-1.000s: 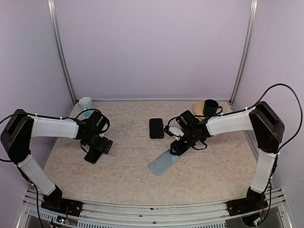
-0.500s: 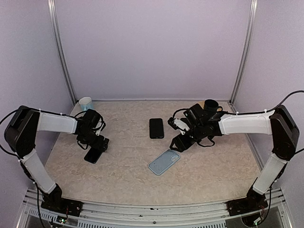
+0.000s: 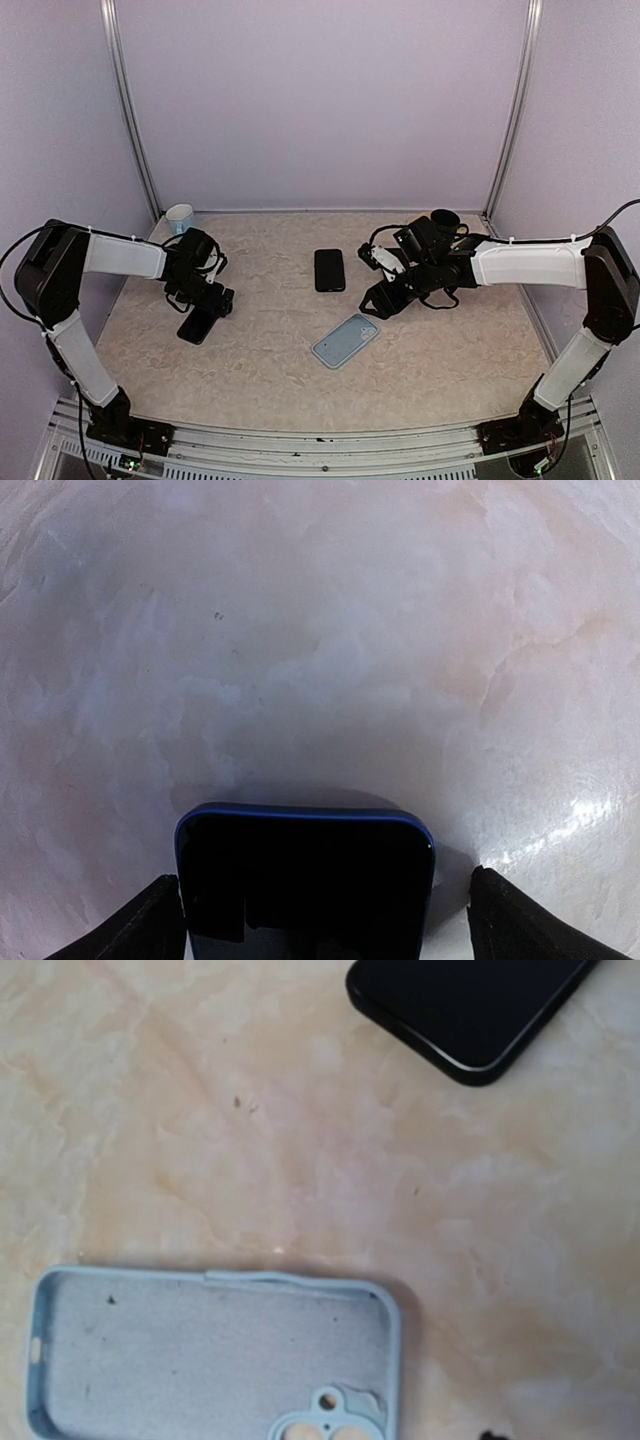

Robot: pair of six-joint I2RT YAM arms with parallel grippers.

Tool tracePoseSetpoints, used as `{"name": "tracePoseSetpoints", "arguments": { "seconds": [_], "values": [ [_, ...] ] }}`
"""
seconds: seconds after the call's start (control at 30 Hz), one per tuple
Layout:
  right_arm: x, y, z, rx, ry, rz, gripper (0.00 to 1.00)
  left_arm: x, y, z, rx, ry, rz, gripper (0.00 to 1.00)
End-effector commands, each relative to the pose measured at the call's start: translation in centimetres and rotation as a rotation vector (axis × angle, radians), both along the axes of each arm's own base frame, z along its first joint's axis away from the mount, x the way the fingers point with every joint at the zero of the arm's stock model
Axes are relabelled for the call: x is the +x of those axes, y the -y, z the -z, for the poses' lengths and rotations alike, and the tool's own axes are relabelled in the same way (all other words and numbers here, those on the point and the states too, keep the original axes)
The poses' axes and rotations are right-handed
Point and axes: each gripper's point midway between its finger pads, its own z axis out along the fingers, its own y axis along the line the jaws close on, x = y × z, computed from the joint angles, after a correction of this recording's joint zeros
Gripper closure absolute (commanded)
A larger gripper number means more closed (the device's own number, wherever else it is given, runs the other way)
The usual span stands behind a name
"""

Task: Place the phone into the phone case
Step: Pick up the phone from the center of the board.

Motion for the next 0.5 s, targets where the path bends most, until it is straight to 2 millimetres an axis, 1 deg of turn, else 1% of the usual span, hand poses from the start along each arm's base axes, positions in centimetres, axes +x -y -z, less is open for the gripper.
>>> {"name": "tracePoseSetpoints", "arguments": {
  "seconds": [0.0,0.07,0.13,0.27,0.33,0.4,0.47],
  "values": [
    [-0.52,-0.33,-0.47,0.02,0.004,-0.009,0.33,-1.98,-1.26,2.13,0.057,-0.096,-0.024,0.06],
    [-0.58,-0.38,-0.62,0.025,0.004,-0.011,0.34,-2.35,-1.5,2.02,0.061,-0.108,-0.038,0.08],
    [-0.54,-0.32,-0.66,0.025,0.005,-0.007,0.33,-2.46,-1.79,1.77,0.069,-0.106,-0.054,0.12],
    [-0.52,-0.44,-0.63,0.026,0.001,-0.008,0.33,-2.27,-1.9,1.32,0.07,-0.089,-0.065,0.14],
    [-0.53,-0.48,-0.54,0.025,-0.004,-0.01,0.33,-2.34,-1.9,1.66,0.075,-0.101,-0.062,0.19],
    [-0.51,-0.56,-0.64,0.027,-0.003,-0.011,0.33,-2.5,-1.85,2.1,0.08,-0.115,-0.056,0.27],
    [-0.44,-0.52,-0.82,0.026,-0.001,-0.008,0.33,-2.56,-1.52,2.14,0.076,-0.117,-0.044,0.32]
  ]
}}
